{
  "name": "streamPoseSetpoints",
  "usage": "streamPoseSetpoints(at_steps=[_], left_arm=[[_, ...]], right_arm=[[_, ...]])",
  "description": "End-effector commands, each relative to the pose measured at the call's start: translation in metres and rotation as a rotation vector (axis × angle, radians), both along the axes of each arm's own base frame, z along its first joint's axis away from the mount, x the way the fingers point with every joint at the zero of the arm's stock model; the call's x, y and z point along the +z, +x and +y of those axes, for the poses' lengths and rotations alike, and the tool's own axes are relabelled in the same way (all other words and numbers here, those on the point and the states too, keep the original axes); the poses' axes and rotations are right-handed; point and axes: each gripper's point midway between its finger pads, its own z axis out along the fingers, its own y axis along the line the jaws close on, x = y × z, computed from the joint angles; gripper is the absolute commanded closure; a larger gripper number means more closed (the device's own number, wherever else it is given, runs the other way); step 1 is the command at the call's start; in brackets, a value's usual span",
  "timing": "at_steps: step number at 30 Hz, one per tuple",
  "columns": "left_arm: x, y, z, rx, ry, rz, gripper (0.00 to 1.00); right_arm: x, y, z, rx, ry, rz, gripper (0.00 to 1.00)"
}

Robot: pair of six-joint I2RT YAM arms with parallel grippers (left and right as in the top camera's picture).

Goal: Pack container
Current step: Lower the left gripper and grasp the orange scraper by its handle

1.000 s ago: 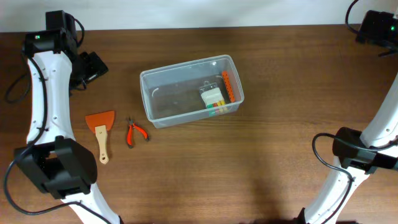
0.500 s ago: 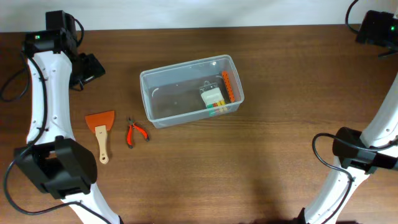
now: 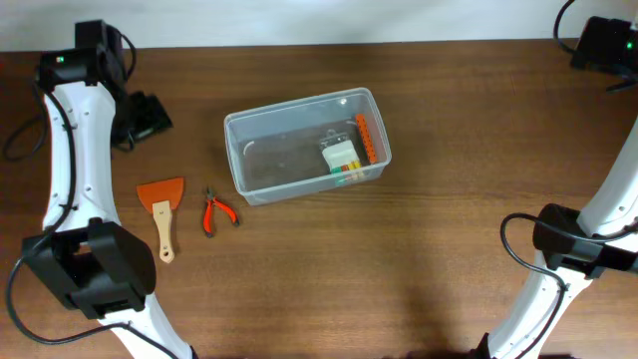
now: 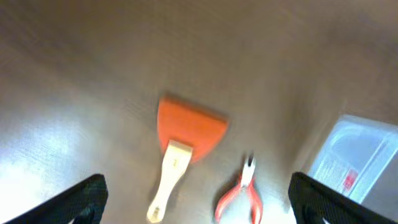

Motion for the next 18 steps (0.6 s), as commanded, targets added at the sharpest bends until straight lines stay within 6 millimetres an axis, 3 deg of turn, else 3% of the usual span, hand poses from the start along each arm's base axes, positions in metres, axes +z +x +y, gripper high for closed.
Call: streamPoseSetpoints(at_steps=[1, 5, 8, 10, 12, 18], left_arm=[[0.01, -0.011, -0.014, -0.15, -0.036, 0.029, 0.11], [0.048, -0.025, -0.026, -0.257, 0.001, -0.034, 0.11], [0.093, -0.047, -0.032, -0.328, 0.049, -0.147, 0.11], [0.096, -0.058, -0.033, -0.331, 0.056, -0.169, 0.1], [0.08, -0.068, -0.033, -0.329, 0.057, -0.156, 0.1], [-0.026, -0.091, -0.018, -0.281, 0.051, -0.04, 0.01]], right_arm=[[0.01, -0.004, -0.001, -0.007, -0.014, -0.023, 0.01], [0.01, -0.004, -0.001, -0.007, -0.014, -0.023, 0.01], [0.01, -0.004, -0.001, -0.007, -0.014, -0.023, 0.01], [0.01, -0.004, -0.001, -0.007, -0.014, -0.023, 0.01], [0.01, -0.004, -0.001, -0.007, -0.014, -0.023, 0.01], [0.01, -0.004, -0.001, -0.007, -0.014, -0.023, 0.01]])
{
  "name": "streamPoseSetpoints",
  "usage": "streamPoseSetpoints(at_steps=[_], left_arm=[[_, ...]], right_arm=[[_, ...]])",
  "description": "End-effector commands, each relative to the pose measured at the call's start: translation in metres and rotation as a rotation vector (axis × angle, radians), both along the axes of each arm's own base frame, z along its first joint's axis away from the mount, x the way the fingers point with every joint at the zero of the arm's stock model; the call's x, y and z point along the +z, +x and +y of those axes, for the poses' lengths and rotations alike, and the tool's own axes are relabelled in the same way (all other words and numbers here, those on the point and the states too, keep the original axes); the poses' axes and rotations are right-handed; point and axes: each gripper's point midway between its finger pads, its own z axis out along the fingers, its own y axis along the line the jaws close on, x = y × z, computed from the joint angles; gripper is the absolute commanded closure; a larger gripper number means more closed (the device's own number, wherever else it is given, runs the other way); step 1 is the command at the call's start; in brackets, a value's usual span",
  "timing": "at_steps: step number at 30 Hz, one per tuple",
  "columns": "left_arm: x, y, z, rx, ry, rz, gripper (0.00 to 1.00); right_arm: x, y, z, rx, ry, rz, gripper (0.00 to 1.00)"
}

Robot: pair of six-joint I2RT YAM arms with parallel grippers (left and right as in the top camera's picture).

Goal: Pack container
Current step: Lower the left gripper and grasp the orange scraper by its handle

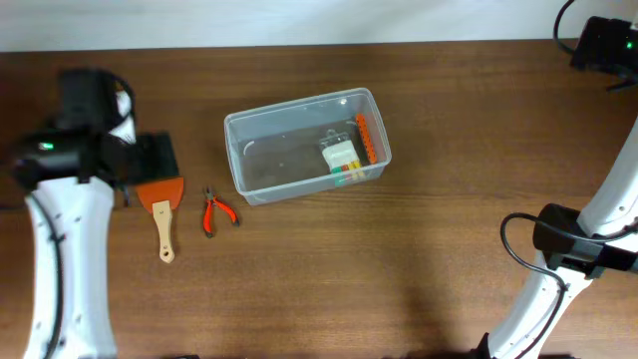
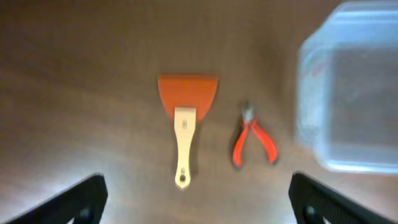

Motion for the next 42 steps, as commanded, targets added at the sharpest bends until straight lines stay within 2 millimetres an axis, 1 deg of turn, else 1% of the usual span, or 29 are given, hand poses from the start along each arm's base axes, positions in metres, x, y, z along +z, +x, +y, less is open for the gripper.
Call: streamPoseSetpoints(at_steps=[1, 2, 3, 4, 6, 7, 9, 11, 12, 13, 15, 18, 20, 21, 24, 25, 27, 30, 32, 33, 38, 40, 42], left_arm=[[-0.075, -0.016, 0.013, 0.029, -0.009, 0.147, 0.01], [-0.088, -0.017, 0.016, 0.039, -0.023, 0.15, 0.01], [-0.096, -0.016, 0.016, 0.044, -0.039, 0.15, 0.0], [-0.107, -0.015, 0.018, 0.054, -0.065, 0.149, 0.03], [-0.121, -0.012, 0.026, 0.08, -0.08, 0.157, 0.11], [-0.131, -0.008, 0.032, 0.095, -0.084, 0.17, 0.18], [-0.145, -0.004, 0.037, 0.105, -0.088, 0.187, 0.18], [-0.17, -0.001, 0.038, 0.106, -0.099, 0.238, 0.19], [-0.177, -0.002, 0.037, 0.106, -0.103, 0.255, 0.22], [-0.188, -0.004, 0.037, 0.107, -0.11, 0.288, 0.25], [-0.211, -0.011, 0.035, 0.108, -0.125, 0.361, 0.26], [-0.231, -0.017, 0.031, 0.108, -0.145, 0.418, 0.26], [-0.239, -0.02, 0.029, 0.108, -0.158, 0.443, 0.26], [-0.239, -0.02, 0.029, 0.112, -0.159, 0.443, 0.27], [-0.239, -0.021, 0.029, 0.118, -0.16, 0.444, 0.41], [-0.239, -0.021, 0.029, 0.119, -0.16, 0.447, 0.43], [-0.239, -0.023, 0.029, 0.128, -0.163, 0.452, 0.54], [-0.239, -0.024, 0.028, 0.133, -0.164, 0.458, 0.65], [-0.239, -0.027, 0.028, 0.134, -0.166, 0.468, 0.78], [-0.238, -0.027, 0.028, 0.134, -0.167, 0.468, 0.82], [-0.235, -0.024, 0.029, 0.145, -0.167, 0.462, 0.92], [-0.227, -0.017, 0.032, 0.146, -0.158, 0.45, 0.96], [-0.214, -0.005, 0.035, 0.145, -0.152, 0.428, 0.98]], right_arm=[[0.01, -0.004, -0.001, -0.007, -0.014, -0.023, 0.01], [0.01, -0.004, -0.001, -0.008, -0.014, -0.023, 0.01], [0.01, -0.004, -0.001, -0.008, -0.014, -0.023, 0.01], [0.01, -0.004, -0.001, -0.008, -0.014, -0.023, 0.01], [0.01, -0.004, -0.001, -0.008, -0.014, -0.023, 0.01], [0.01, -0.004, -0.001, -0.007, -0.014, -0.023, 0.01], [0.01, -0.004, -0.001, -0.008, -0.014, -0.023, 0.01], [0.01, -0.004, -0.001, -0.008, -0.014, -0.023, 0.01], [0.01, -0.004, -0.001, -0.007, -0.014, -0.023, 0.01], [0.01, -0.004, -0.001, -0.008, -0.014, -0.023, 0.01], [0.01, -0.004, -0.001, -0.008, -0.014, -0.023, 0.01], [0.01, -0.004, -0.001, -0.007, -0.014, -0.023, 0.01], [0.01, -0.004, -0.001, -0.007, -0.014, -0.023, 0.01], [0.01, -0.004, -0.001, -0.007, -0.014, -0.023, 0.01], [0.01, -0.004, -0.001, -0.008, -0.014, -0.023, 0.01], [0.01, -0.004, -0.001, -0.008, -0.014, -0.023, 0.01], [0.01, -0.004, -0.001, -0.008, -0.014, -0.023, 0.01], [0.01, -0.004, -0.001, -0.008, -0.014, -0.023, 0.01], [0.01, -0.004, -0.001, -0.008, -0.014, -0.023, 0.01], [0.01, -0.004, -0.001, -0.008, -0.014, -0.023, 0.01], [0.01, -0.004, -0.001, -0.008, -0.014, -0.023, 0.01], [0.01, -0.004, -0.001, -0.008, -0.014, -0.023, 0.01], [0.01, -0.004, -0.001, -0.008, -0.014, -0.023, 0.01]])
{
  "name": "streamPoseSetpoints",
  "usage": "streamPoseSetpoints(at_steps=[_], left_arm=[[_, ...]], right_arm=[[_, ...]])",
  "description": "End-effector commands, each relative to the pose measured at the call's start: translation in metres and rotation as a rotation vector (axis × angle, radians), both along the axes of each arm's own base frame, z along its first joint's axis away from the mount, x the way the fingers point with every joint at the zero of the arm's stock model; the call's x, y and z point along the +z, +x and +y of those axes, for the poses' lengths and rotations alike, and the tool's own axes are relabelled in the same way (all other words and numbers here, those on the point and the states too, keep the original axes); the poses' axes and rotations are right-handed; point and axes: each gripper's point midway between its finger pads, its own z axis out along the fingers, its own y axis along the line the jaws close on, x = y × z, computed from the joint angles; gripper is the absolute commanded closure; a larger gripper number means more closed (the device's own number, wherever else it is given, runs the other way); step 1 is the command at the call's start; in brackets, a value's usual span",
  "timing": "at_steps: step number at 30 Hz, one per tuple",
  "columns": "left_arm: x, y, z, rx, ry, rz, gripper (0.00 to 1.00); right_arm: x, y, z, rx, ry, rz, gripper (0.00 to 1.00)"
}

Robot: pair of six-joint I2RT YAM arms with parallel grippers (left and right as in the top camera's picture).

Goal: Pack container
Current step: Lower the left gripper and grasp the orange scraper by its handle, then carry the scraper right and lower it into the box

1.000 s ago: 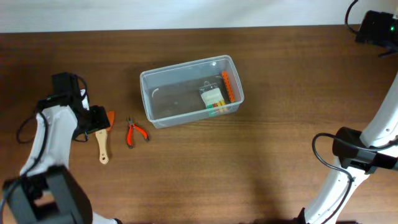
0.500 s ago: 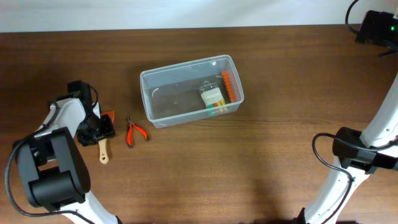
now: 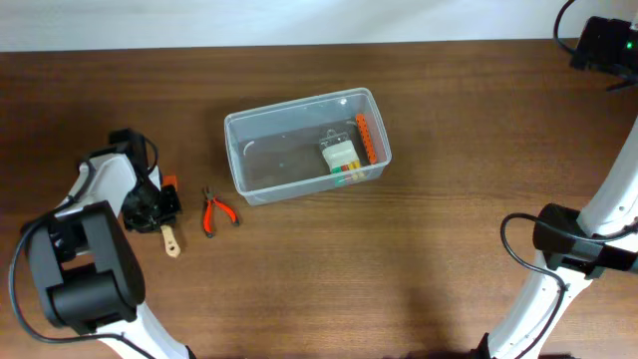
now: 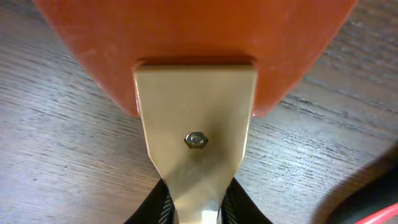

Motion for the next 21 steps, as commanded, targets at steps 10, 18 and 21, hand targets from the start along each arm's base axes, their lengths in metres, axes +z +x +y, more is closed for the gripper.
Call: streamPoseSetpoints(at_steps=[10, 18, 21], left_arm=[[0.184, 0.128, 0.011, -0.163, 0.048, -0.422, 0.98], [0.272, 0.167, -0.099, -0.458, -0.119, -0.701, 0.98], [0.273, 0.161, -0.164, -0.677, -0.154, -0.709, 0.98]], right_arm=[[0.01, -0.004, -0.001, -0.007, -0.015, -0.022, 0.01], [0.01, -0.004, -0.001, -0.007, -0.015, -0.022, 0.01], [0.01, -0.004, -0.001, -0.007, -0.015, -0.022, 0.02]])
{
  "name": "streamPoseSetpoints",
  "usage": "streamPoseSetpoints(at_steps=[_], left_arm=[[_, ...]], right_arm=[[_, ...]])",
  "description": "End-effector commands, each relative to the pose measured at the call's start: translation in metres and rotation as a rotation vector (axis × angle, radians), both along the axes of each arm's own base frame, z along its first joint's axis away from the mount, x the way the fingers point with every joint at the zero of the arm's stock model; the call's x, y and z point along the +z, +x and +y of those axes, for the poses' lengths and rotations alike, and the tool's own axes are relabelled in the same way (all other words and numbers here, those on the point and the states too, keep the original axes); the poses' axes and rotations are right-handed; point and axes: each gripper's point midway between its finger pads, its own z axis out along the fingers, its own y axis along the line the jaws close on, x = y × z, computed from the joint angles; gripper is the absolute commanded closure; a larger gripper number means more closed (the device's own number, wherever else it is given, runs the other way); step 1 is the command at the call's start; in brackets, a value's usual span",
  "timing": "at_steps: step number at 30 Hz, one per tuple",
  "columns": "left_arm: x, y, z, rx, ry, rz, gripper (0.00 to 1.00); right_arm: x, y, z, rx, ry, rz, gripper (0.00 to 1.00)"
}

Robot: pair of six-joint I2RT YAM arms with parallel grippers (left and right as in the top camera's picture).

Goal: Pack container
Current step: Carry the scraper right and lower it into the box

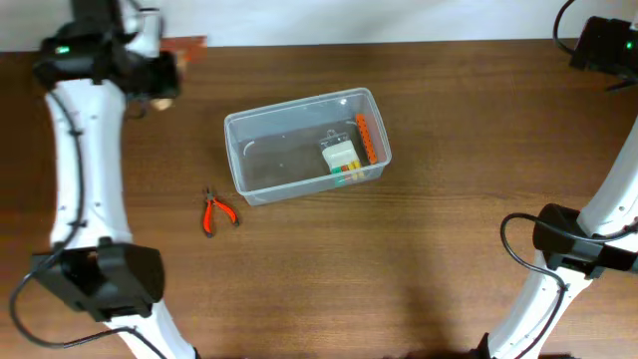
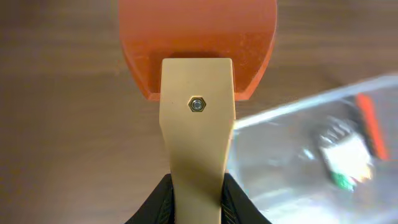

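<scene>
The orange scraper [image 2: 198,74] with its pale wooden handle is held in the air, my left gripper [image 2: 196,202] shut on the handle. In the overhead view the left gripper [image 1: 158,75] is high at the back left, the scraper's orange blade [image 1: 185,44] poking out past it. The clear plastic container [image 1: 304,145] sits mid-table, holding an orange strip and a white-and-green block [image 1: 339,157]. Small red pliers [image 1: 216,212] lie on the table in front of the container's left end. My right gripper is not in view; only the right arm's base [image 1: 573,249] shows.
The wooden table's far edge [image 1: 329,42] runs just behind the raised scraper. A black device [image 1: 603,42] sits at the back right corner. Cables trail near the right arm.
My left gripper, then shut on the scraper handle down at the table's left, now holds the scraper lifted high at the back left. The container shows below it in the wrist view.
The scraper and pliers lay left of the container with my left gripper open above them. Then the gripper was down and shut on the scraper's handle. Now the scraper is off the table, held aloft; the pliers stay where they lay.
</scene>
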Motion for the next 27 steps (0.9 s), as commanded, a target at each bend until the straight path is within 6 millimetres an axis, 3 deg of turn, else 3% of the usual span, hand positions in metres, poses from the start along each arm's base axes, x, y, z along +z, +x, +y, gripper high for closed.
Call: streamPoseSetpoints(at_steps=[1, 5, 8, 11, 14, 24, 27], left_arm=[[0.015, -0.008, -0.082, -0.31, 0.007, -0.068, 0.98], [0.018, -0.02, -0.151, -0.587, 0.088, -0.147, 0.98], [0.019, -0.026, -0.176, -0.651, 0.095, -0.164, 0.98], [0.014, -0.028, -0.18, -0.671, 0.1, -0.155, 0.98], [-0.004, -0.029, -0.179, -0.673, 0.099, -0.105, 0.98], [-0.131, -0.033, -0.182, -0.742, 0.104, 0.209, 0.98], [-0.156, -0.034, -0.182, -0.744, 0.101, 0.266, 0.98]], right_arm=[[0.01, -0.004, -0.001, -0.008, -0.014, -0.023, 0.01], [0.01, -0.004, -0.001, -0.008, -0.014, -0.023, 0.01], [0.01, -0.004, -0.001, -0.007, -0.014, -0.023, 0.01], [0.01, -0.004, -0.001, -0.008, -0.014, -0.023, 0.01], [0.01, -0.004, -0.001, -0.008, -0.014, -0.023, 0.01], [0.01, -0.004, -0.001, -0.008, -0.014, -0.023, 0.01], [0.01, -0.004, -0.001, -0.007, -0.014, -0.023, 0.01]])
